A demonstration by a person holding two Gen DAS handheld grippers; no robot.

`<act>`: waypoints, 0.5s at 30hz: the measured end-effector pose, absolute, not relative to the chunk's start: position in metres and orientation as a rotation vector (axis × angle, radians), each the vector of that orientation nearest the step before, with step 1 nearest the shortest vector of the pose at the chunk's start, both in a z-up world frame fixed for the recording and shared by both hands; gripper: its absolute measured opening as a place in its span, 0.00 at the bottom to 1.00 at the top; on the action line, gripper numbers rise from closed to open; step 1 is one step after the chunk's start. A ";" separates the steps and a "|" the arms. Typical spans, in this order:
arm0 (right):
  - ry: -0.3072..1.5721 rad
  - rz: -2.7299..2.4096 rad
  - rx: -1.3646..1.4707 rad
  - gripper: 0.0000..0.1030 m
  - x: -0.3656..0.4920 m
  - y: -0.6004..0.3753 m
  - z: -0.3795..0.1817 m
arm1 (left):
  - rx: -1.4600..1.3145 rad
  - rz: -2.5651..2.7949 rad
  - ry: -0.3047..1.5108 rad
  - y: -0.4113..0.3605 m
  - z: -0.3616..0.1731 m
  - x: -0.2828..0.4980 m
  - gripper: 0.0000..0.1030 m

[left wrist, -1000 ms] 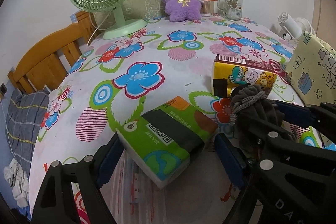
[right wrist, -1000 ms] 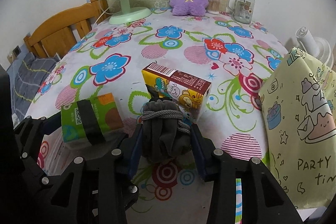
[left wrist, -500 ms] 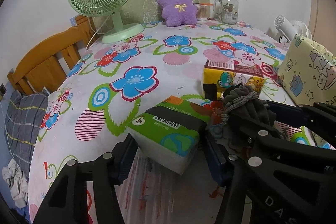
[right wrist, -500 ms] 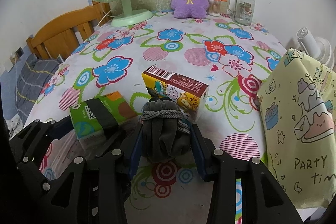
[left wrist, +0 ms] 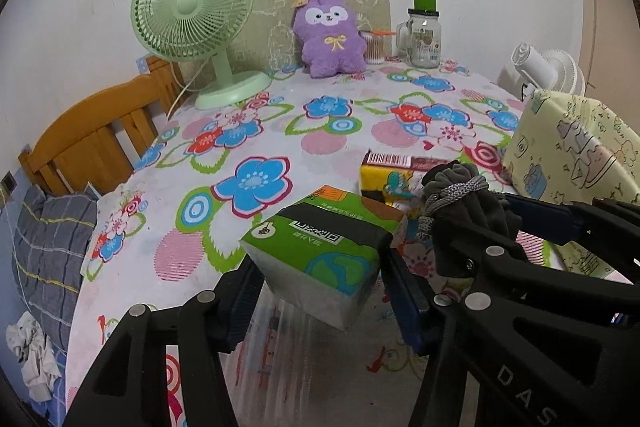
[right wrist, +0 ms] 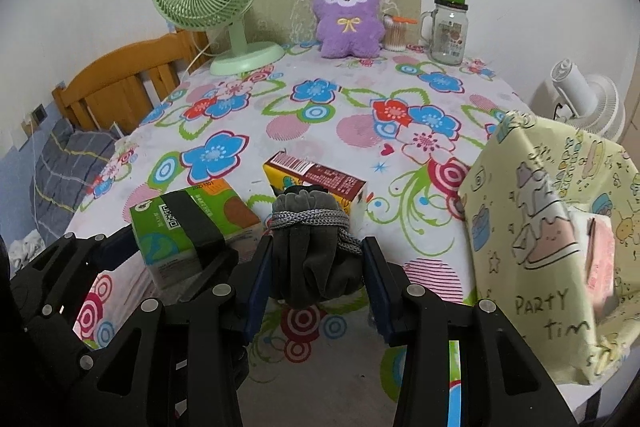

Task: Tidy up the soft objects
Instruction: 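Grasp the green tissue pack with the left gripper while the right holds the pouch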

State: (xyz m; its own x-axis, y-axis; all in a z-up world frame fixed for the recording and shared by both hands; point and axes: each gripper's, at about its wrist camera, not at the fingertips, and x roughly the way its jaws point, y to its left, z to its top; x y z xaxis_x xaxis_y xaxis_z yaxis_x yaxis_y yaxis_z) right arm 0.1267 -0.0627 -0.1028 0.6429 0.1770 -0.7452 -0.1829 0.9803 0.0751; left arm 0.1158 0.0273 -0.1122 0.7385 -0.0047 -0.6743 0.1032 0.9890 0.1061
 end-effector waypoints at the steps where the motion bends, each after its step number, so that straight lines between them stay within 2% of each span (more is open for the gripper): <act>1: 0.842 0.205 -0.005 0.45 0.125 -0.064 -0.100 | 0.142 -0.059 0.730 0.026 -0.109 0.115 0.59; 15: 0.769 0.188 -0.004 0.45 0.106 -0.085 -0.062 | 0.142 -0.072 0.667 0.006 -0.074 0.097 0.58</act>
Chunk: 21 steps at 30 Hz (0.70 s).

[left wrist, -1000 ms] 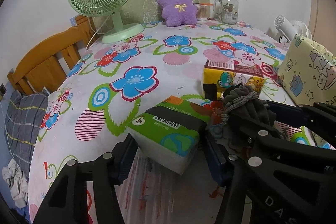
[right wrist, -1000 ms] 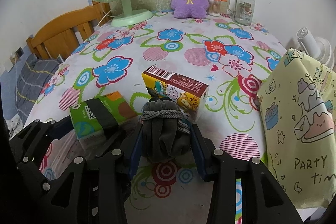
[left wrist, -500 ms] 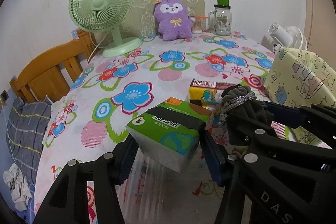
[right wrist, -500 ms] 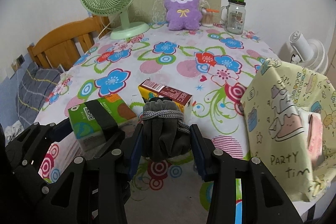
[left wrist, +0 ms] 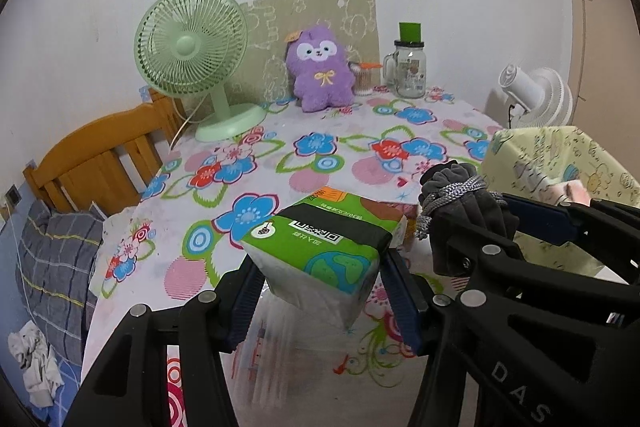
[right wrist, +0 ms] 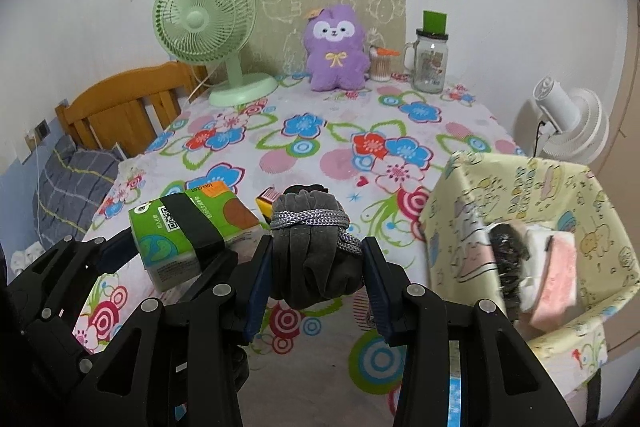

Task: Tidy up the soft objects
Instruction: 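Grasp the green tissue pack with the left gripper while the right holds the pouch, then carry the tissue pack and grey pouch over the paper box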

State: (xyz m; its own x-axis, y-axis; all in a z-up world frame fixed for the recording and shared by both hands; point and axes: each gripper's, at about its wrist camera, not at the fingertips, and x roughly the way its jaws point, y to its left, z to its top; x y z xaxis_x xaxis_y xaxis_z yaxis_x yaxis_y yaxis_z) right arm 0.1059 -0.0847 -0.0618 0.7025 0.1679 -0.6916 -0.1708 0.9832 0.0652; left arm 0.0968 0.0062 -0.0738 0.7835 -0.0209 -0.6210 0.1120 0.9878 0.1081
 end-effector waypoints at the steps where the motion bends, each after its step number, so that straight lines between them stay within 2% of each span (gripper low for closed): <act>1: 0.766 0.188 -0.004 0.45 0.104 -0.086 -0.060 | 0.142 -0.074 0.664 0.004 -0.071 0.095 0.58; 21: 0.689 0.169 0.010 0.45 0.070 -0.127 -0.011 | 0.132 -0.095 0.595 -0.034 -0.026 0.062 0.58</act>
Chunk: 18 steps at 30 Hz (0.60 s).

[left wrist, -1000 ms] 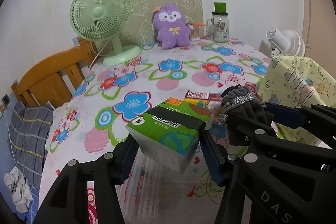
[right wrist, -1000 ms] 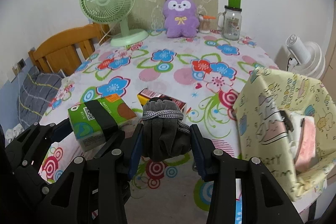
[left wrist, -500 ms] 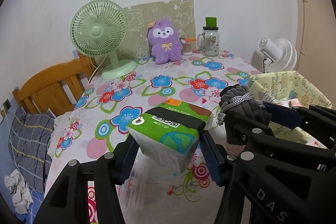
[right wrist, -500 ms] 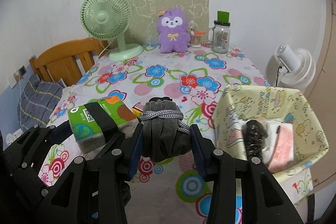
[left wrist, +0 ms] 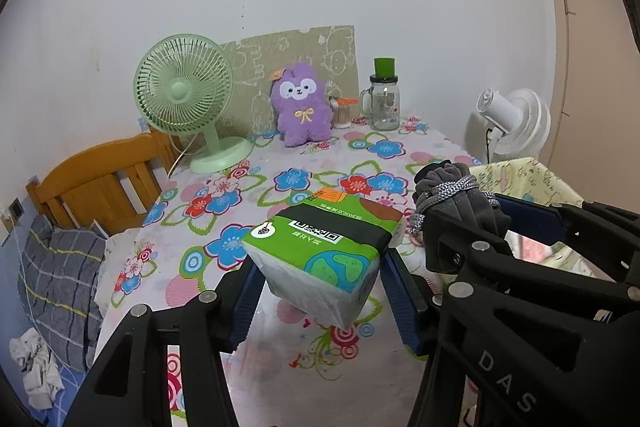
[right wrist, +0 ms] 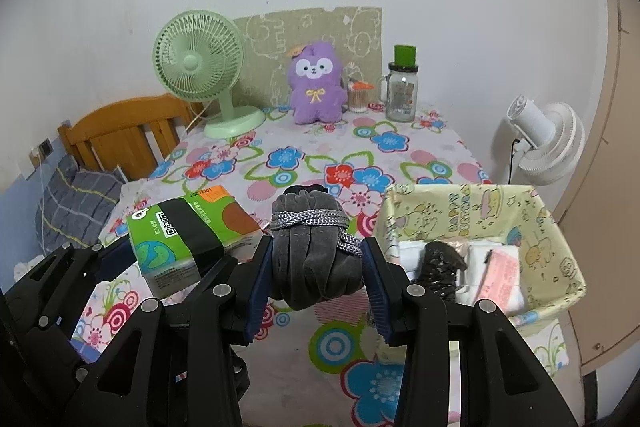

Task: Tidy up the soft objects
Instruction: 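Carry the tissue pack and grey pouch over the paper box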

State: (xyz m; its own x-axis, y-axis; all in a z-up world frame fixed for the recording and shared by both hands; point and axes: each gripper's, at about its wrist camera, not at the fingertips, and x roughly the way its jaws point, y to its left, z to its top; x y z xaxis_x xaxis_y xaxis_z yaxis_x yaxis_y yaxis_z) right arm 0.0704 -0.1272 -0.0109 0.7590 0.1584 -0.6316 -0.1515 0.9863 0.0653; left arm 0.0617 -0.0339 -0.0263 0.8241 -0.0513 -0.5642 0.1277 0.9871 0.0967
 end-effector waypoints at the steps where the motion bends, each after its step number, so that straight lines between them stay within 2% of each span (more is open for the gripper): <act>1: 0.685 0.168 0.010 0.45 0.069 -0.129 -0.009 | 0.130 -0.096 0.592 -0.035 -0.025 0.061 0.58; 18: 0.638 0.143 0.014 0.45 0.062 -0.180 0.013 | 0.143 -0.124 0.552 -0.085 -0.001 0.052 0.58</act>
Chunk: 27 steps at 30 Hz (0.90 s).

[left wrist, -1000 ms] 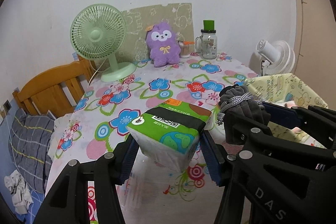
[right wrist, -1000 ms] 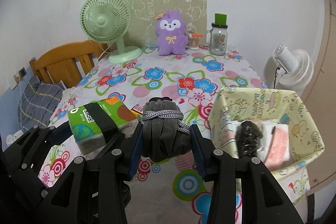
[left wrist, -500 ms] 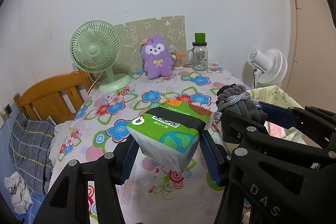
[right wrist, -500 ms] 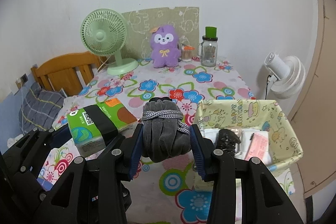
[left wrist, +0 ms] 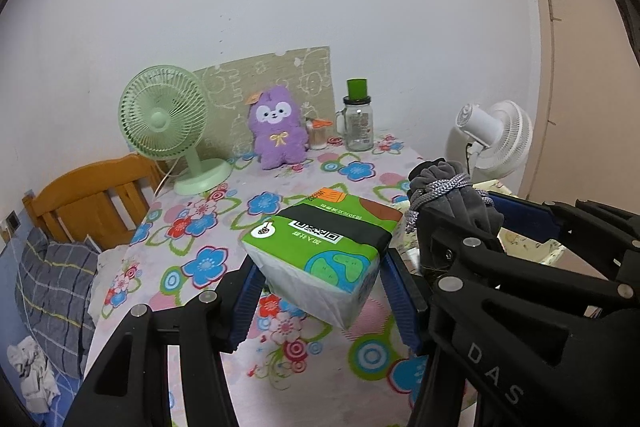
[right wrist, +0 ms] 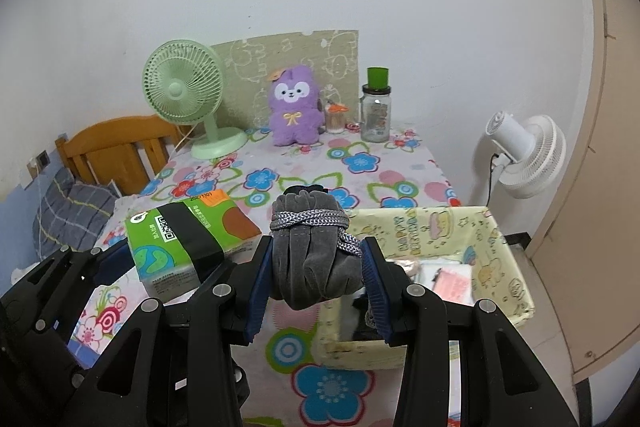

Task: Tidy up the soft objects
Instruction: 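Carry the tissue pack and grey pouch over the paper box, then lower the tissue pack and pouch into the box and open both grippers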

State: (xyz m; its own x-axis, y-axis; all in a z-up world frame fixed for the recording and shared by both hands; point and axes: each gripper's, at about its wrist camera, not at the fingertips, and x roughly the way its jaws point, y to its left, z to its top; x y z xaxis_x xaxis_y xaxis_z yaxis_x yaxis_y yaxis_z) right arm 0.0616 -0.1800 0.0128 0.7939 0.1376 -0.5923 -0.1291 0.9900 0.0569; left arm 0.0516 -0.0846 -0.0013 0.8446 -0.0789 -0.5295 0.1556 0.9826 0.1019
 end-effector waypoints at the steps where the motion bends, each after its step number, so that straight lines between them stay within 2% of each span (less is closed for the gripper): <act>1: 0.637 0.140 0.015 0.45 0.062 -0.183 0.013 | 0.145 -0.129 0.550 -0.088 -0.001 0.052 0.58; 27: 0.684 0.013 0.076 0.45 0.105 -0.266 -0.009 | 0.202 -0.271 0.593 -0.171 -0.021 0.106 0.58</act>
